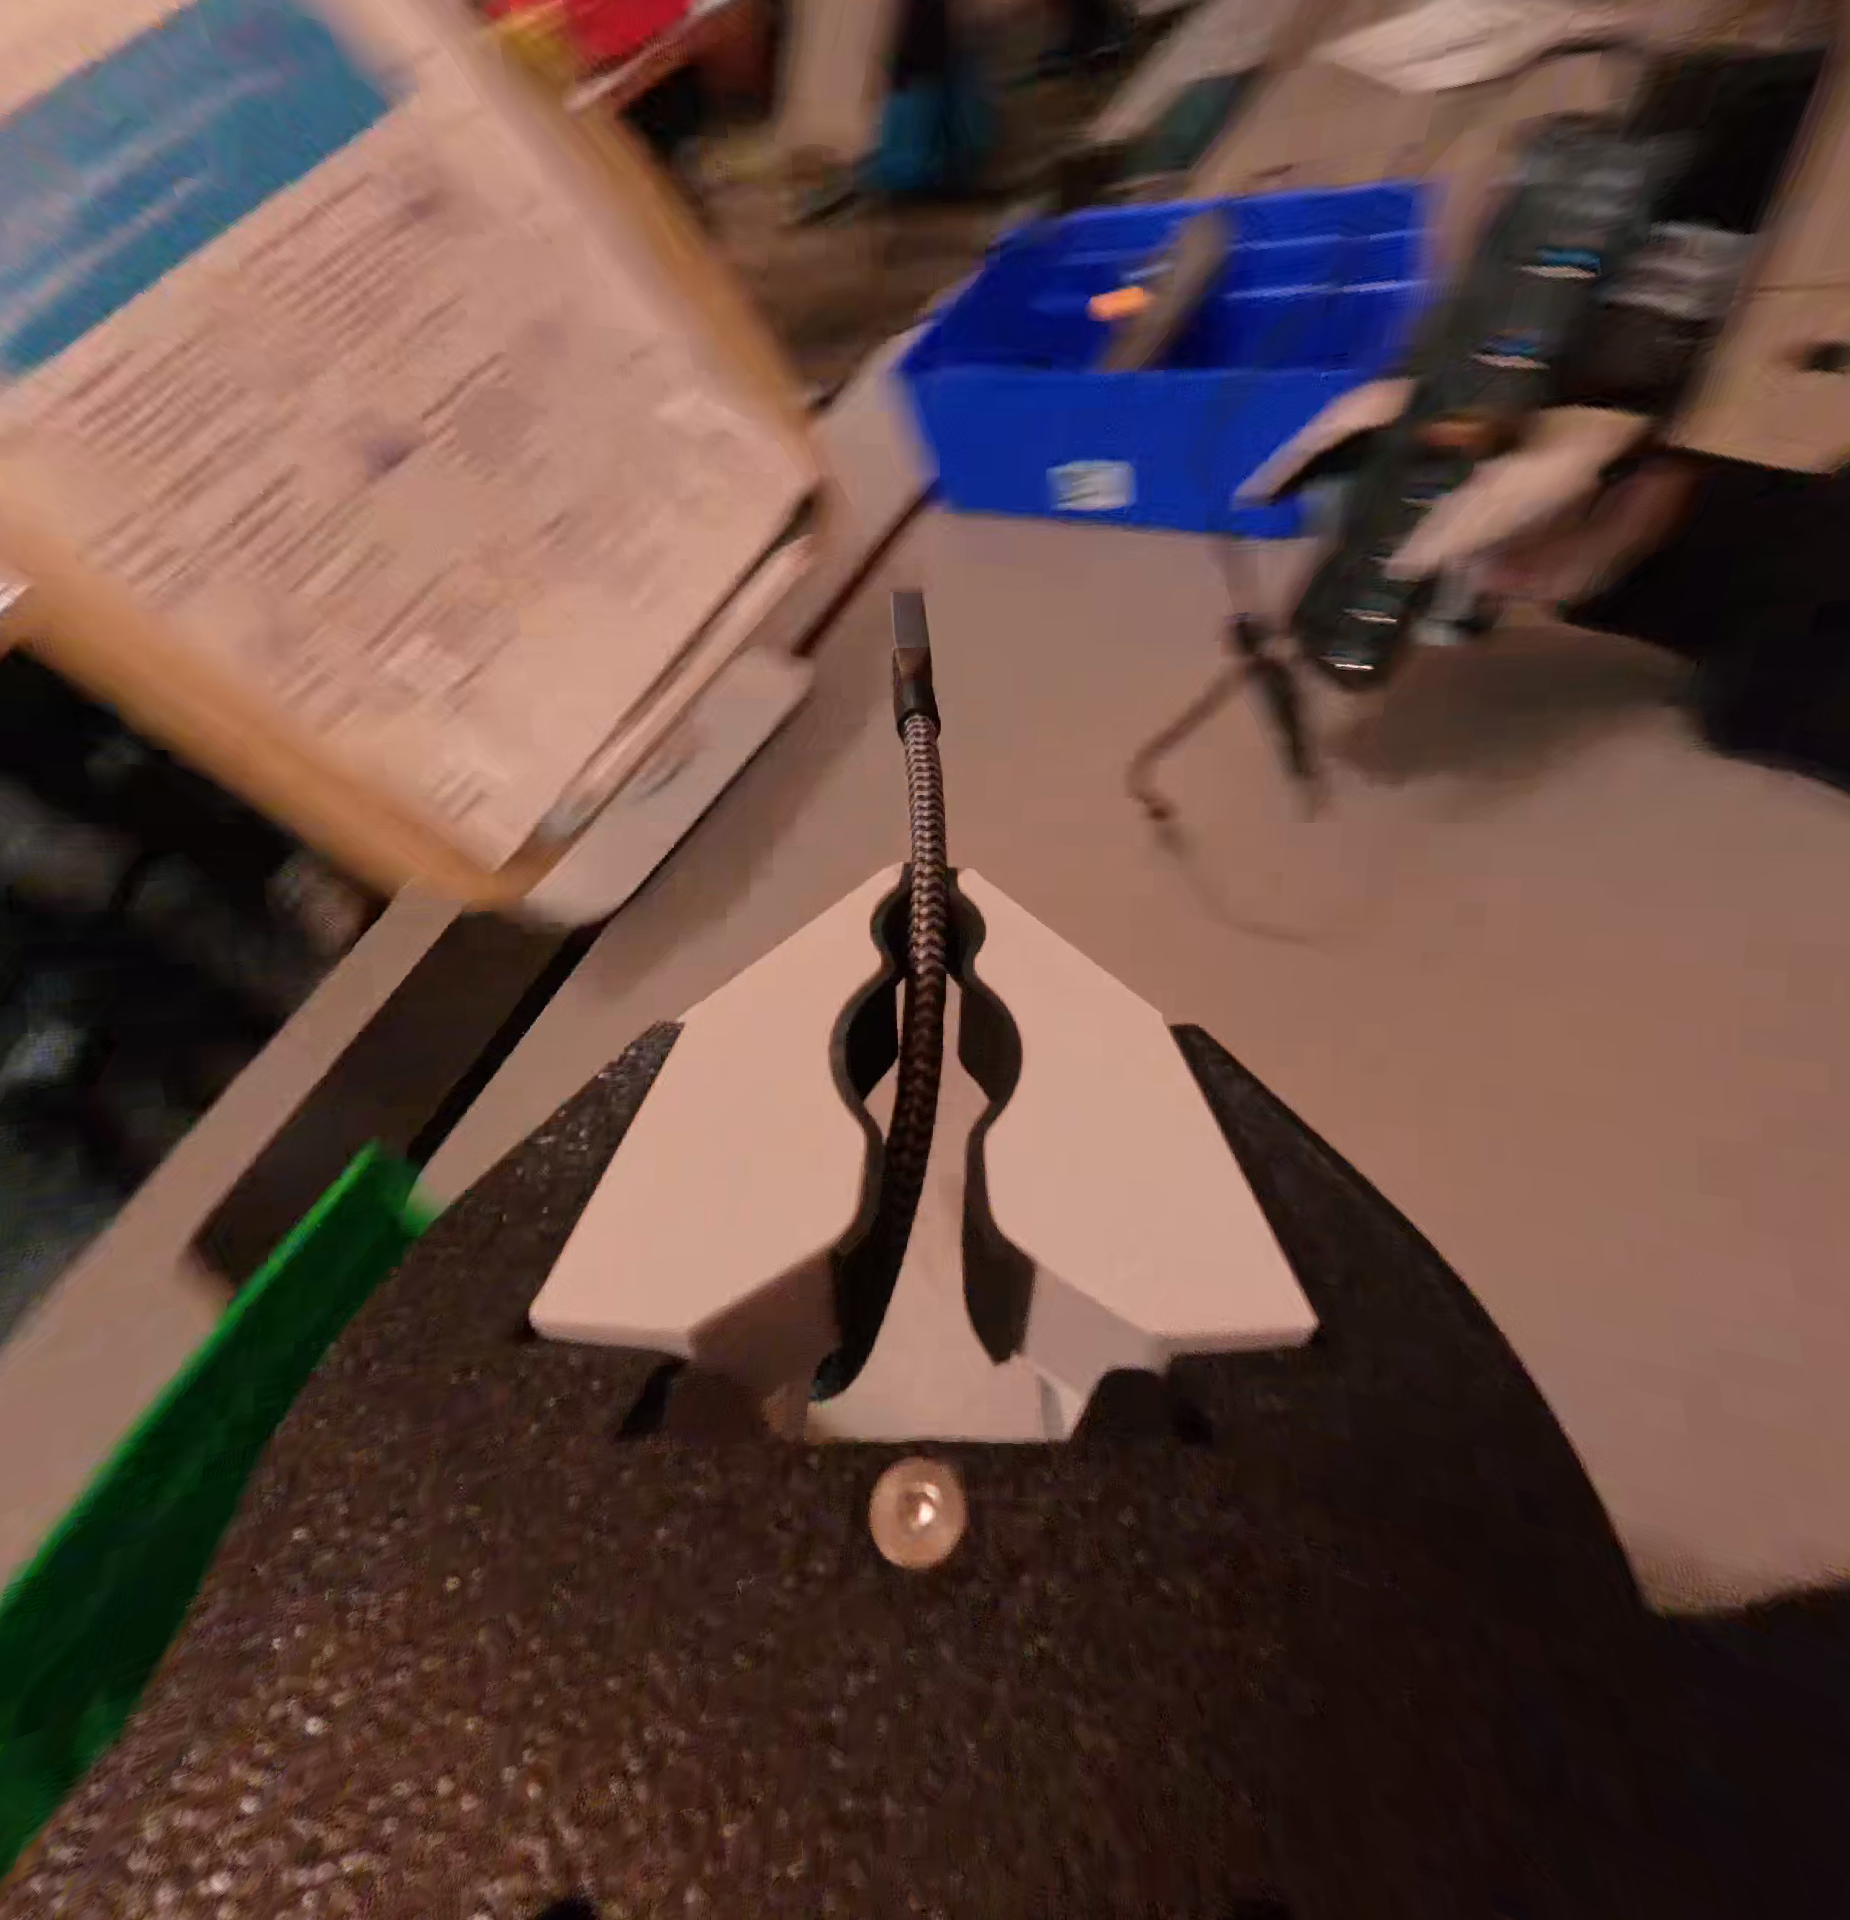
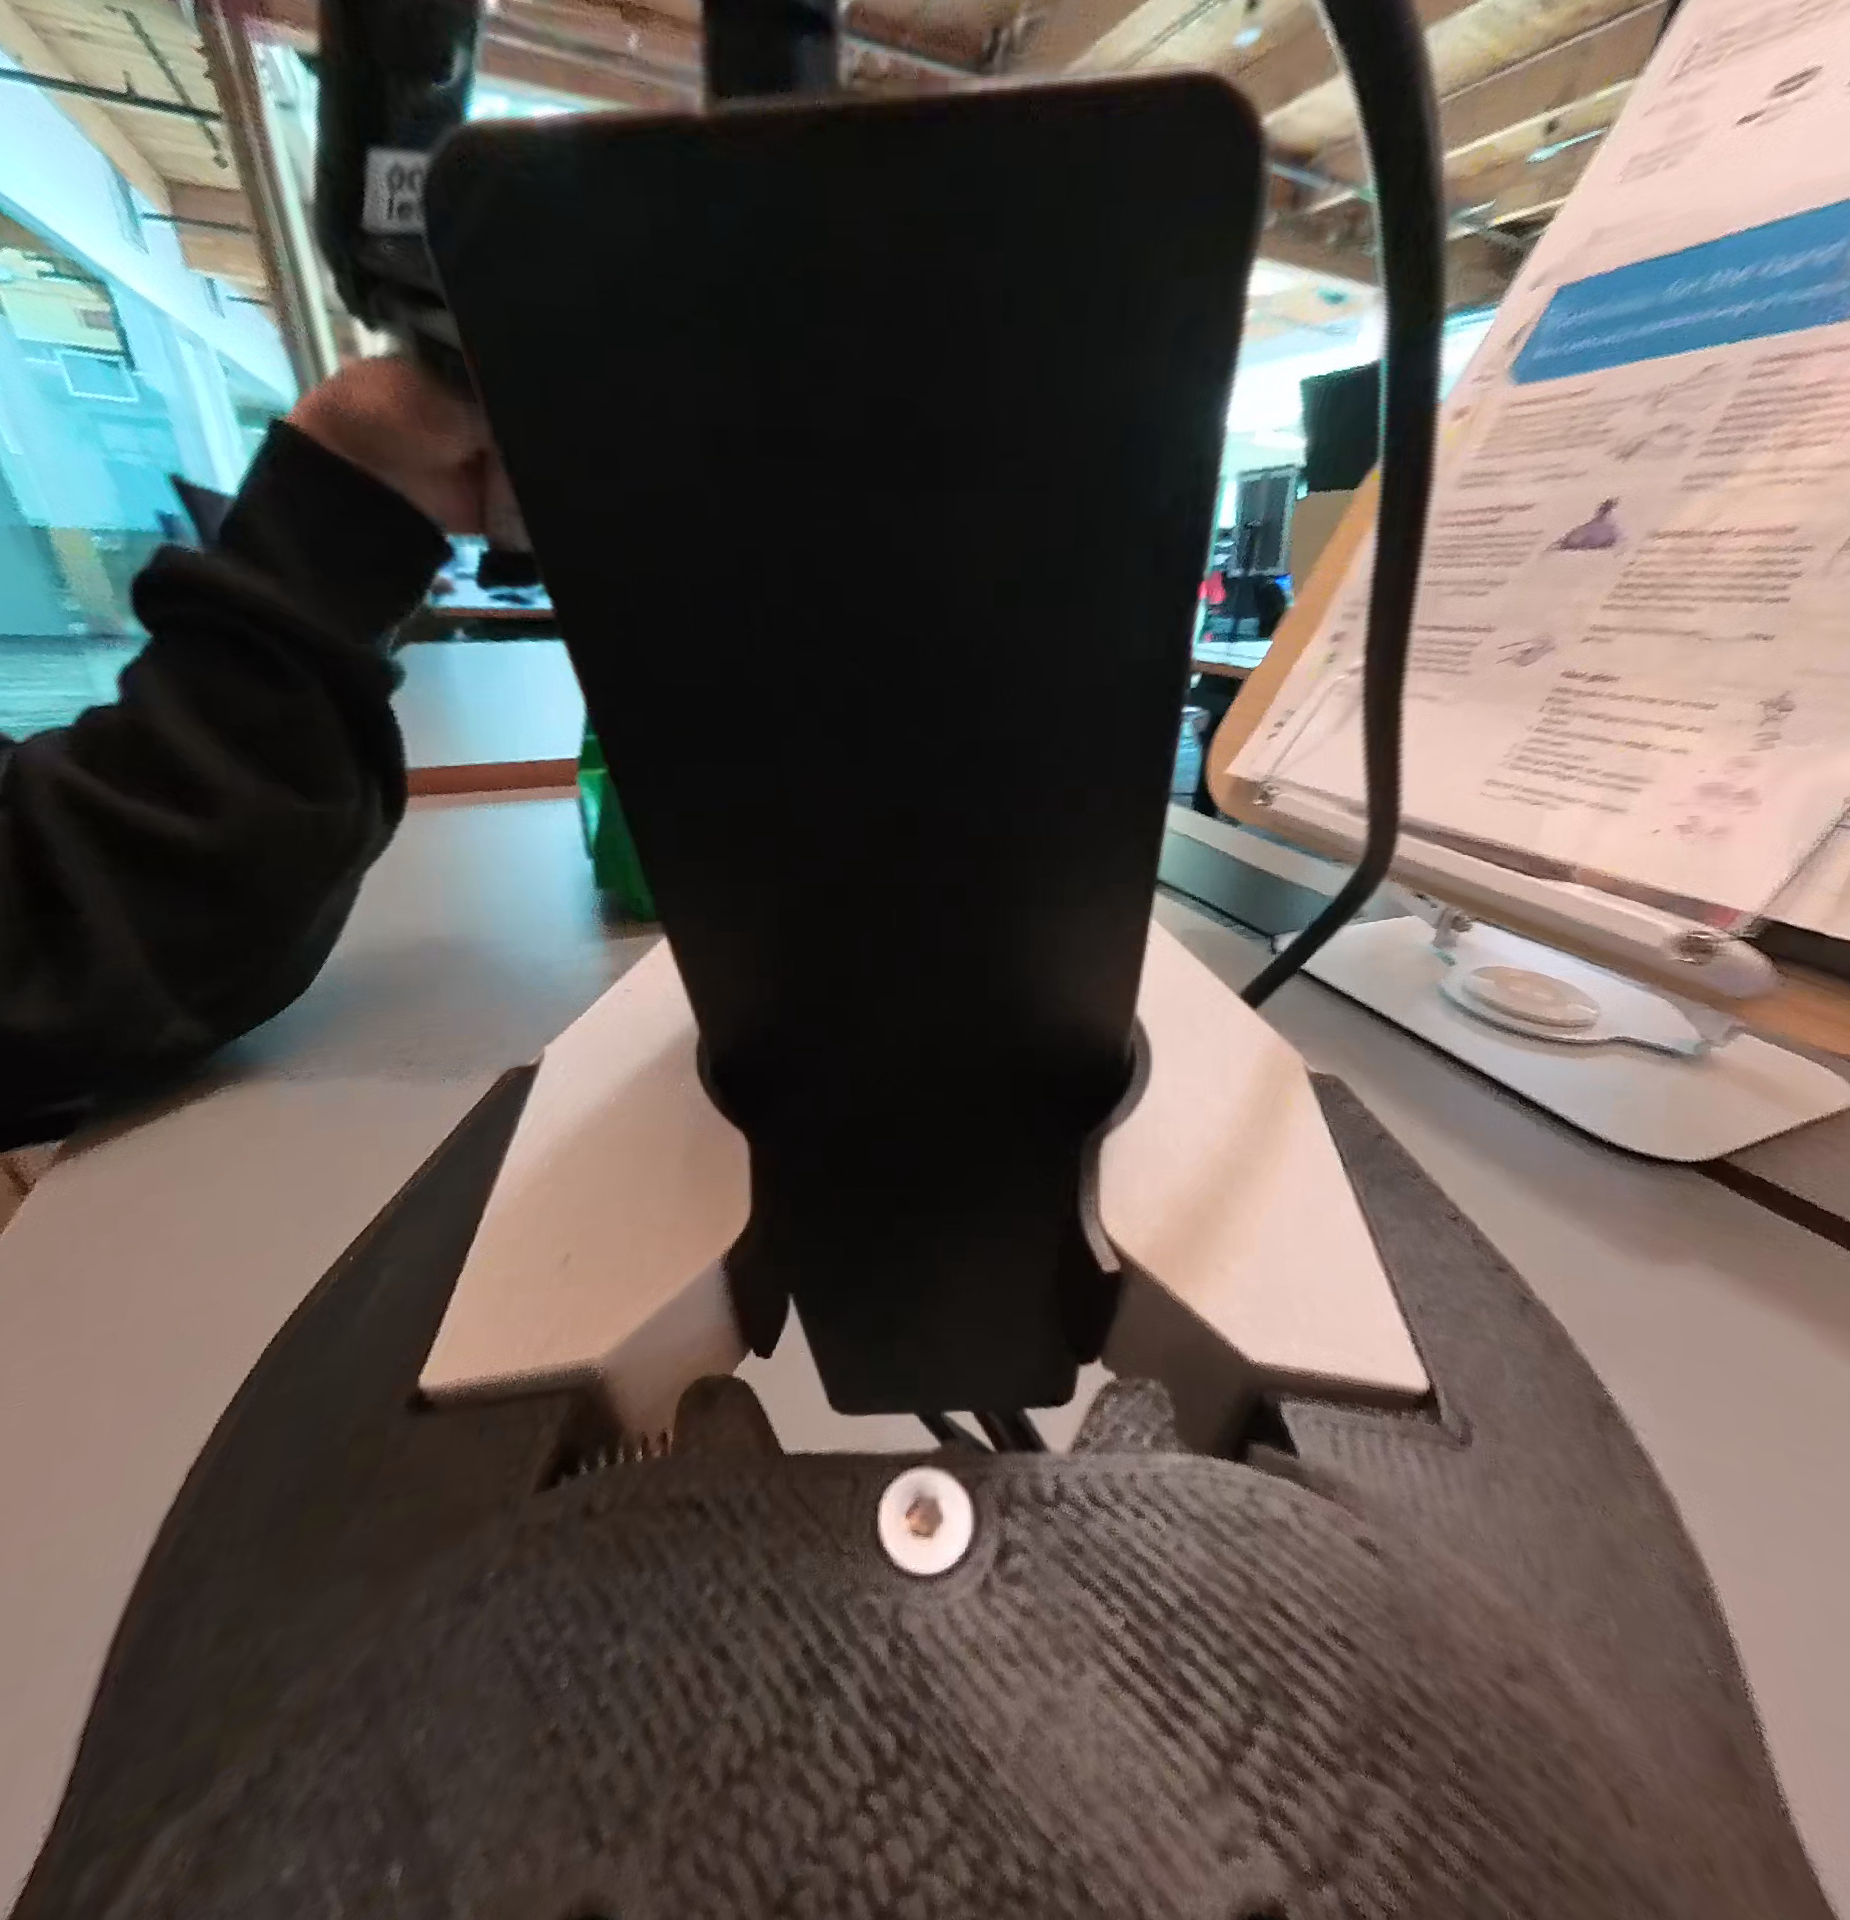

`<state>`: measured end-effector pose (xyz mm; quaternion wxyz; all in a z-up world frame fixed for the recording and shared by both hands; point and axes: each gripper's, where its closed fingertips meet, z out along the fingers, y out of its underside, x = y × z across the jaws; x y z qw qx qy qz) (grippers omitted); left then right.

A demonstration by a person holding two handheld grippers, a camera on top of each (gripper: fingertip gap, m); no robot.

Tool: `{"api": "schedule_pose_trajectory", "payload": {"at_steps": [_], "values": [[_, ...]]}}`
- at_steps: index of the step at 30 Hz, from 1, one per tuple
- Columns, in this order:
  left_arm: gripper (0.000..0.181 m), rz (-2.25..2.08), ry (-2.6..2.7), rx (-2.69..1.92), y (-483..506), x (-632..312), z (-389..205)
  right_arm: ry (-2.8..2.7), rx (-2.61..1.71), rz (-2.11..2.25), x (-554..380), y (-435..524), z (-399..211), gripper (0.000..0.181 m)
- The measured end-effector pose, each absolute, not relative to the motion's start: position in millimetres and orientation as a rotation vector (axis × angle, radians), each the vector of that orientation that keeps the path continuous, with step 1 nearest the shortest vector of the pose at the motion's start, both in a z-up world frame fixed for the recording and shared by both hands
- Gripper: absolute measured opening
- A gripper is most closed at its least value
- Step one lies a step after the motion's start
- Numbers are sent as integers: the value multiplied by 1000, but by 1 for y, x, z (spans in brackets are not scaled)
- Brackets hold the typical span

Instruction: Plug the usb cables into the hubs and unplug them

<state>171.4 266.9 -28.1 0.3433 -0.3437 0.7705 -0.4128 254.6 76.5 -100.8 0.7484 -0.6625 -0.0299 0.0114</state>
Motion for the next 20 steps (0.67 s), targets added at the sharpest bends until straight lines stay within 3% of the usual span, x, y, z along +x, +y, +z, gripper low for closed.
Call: {"api": "schedule_pose_trajectory", "payload": {"at_steps": [4, 8, 14, 17, 19, 20], "values": [[2, -1257, 2319, -199, 187, 179, -84, 81, -1420, -79, 290, 56, -96, 62], [1, -1528, 2626, -190, 147, 184, -147, 198, -1407, -114, 314, 42, -101, 63], [3, -1445, 3112, -266, 144, 145, -206, 200, -1385, -115, 314, 41, -96, 63], [25, -1502, 3181, -301, 146, 130, -200, 175, -1391, -96, 309, 44, -97, 63], [67, -1511, 3086, -383, 142, 143, -191, 146, -1412, -85, 304, 48, -99, 63], [64, -1500, 3027, -395, 141, 151, -188, 130, -1418, -76, 301, 50, -99, 63]]}}
